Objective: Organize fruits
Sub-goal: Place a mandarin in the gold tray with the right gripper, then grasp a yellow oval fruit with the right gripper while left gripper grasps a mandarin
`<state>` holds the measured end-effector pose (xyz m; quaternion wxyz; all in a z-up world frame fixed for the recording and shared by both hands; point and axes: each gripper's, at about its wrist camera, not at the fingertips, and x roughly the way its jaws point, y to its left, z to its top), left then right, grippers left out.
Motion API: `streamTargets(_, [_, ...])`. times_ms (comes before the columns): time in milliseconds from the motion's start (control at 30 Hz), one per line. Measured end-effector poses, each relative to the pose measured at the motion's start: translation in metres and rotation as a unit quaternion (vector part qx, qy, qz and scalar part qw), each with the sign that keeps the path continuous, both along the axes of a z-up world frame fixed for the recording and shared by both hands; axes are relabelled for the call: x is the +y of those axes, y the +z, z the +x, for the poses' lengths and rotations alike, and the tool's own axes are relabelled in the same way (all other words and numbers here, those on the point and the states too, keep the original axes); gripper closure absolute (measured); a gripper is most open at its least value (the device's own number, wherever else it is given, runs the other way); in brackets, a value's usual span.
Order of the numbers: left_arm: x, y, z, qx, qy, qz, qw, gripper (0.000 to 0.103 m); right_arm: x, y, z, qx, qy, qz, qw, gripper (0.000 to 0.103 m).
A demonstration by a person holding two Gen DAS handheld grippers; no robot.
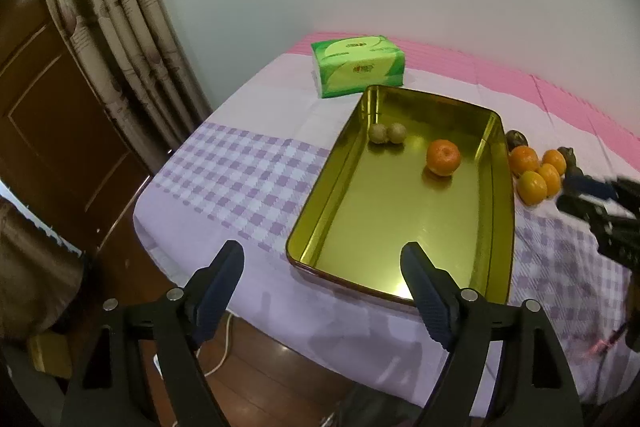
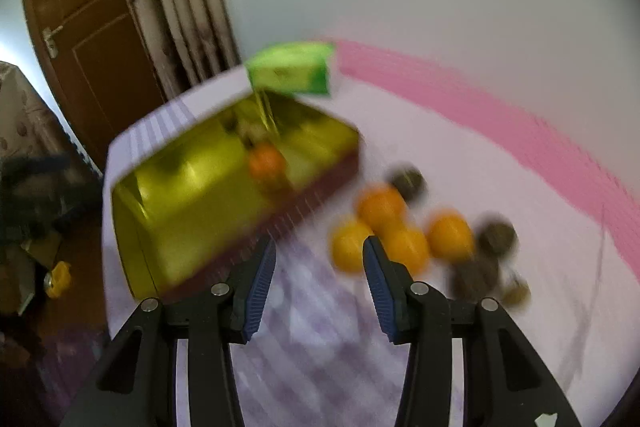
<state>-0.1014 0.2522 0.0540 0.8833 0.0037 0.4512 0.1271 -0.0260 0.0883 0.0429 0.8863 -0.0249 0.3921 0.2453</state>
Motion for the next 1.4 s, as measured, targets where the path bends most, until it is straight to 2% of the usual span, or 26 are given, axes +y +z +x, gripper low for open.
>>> streamTargets(133, [-0.004,-0.001,0.000,0.002,-0.002,0.004,1.0000,0.022,-0.016,-0.010,-0.003,0.013,-0.013,0.001,1.000,0.060])
streamTargets(333, [-0.005,-0.005,0.002,0.010,-0.003,0.006,0.9999,0.021,0.010,-0.009,0.014,0.005,0.025,-0.006,1.000,0.060])
streamTargets(467, [-0.003,-0.006,0.003,0.011,-0.003,0.002,0.9999,0.021,0.028,-0.020,0.029,0.010,0.041,-0.038,0.998,0.059])
streamTargets(500, [-0.004,-0.006,0.003,0.012,-0.003,0.002,0.9999,0.021,0.032,-0.020,0.033,0.001,0.040,-0.052,0.998,0.059])
streamTargets(567, [-0.003,-0.008,0.004,0.016,-0.004,-0.003,0.9999,0.021,0.035,-0.025,0.045,0.011,0.034,-0.082,0.996,0.059])
streamTargets(700, [-0.003,-0.009,0.005,0.018,-0.005,-0.004,0.9998,0.021,0.038,-0.034,0.058,0.037,0.039,-0.099,0.994,0.060])
streamTargets(733, [-0.003,-0.009,0.004,0.018,-0.005,-0.004,0.9998,0.021,0.038,-0.038,0.060,0.040,0.043,-0.107,0.993,0.065])
streamTargets(833, [-0.004,-0.010,0.004,0.020,-0.006,-0.002,0.9998,0.021,0.045,-0.048,0.055,0.043,0.049,-0.124,0.990,0.065])
streamTargets(933, [-0.006,-0.009,0.004,0.018,-0.006,0.003,0.9998,0.021,0.037,-0.045,0.042,0.037,0.023,-0.101,0.994,0.066])
streamTargets(1000, [-0.006,-0.008,0.002,0.015,-0.007,0.006,0.9999,0.021,0.022,-0.036,0.015,0.024,0.003,-0.058,0.998,0.066])
streamTargets(1133, [-0.014,-0.004,-0.001,0.004,-0.025,0.004,0.9997,0.021,-0.023,-0.029,-0.038,0.010,-0.066,-0.016,0.998,0.066])
streamTargets(1167, [-0.018,-0.003,-0.003,0.000,-0.033,0.006,0.9994,0.021,-0.049,-0.031,-0.053,0.010,-0.101,-0.012,0.995,0.066])
streamTargets(1233, [-0.027,0.004,-0.008,-0.016,-0.054,0.011,0.9984,0.021,-0.080,-0.035,-0.066,0.012,-0.138,-0.016,0.990,0.066])
streamTargets(1333, [-0.046,0.017,-0.017,-0.049,-0.101,0.010,0.9936,0.021,-0.137,-0.043,-0.079,0.021,-0.207,-0.014,0.978,0.066])
streamTargets(1400, [-0.064,0.022,-0.021,-0.054,-0.148,-0.001,0.9876,0.021,-0.170,-0.048,-0.081,0.020,-0.242,-0.020,0.970,0.066])
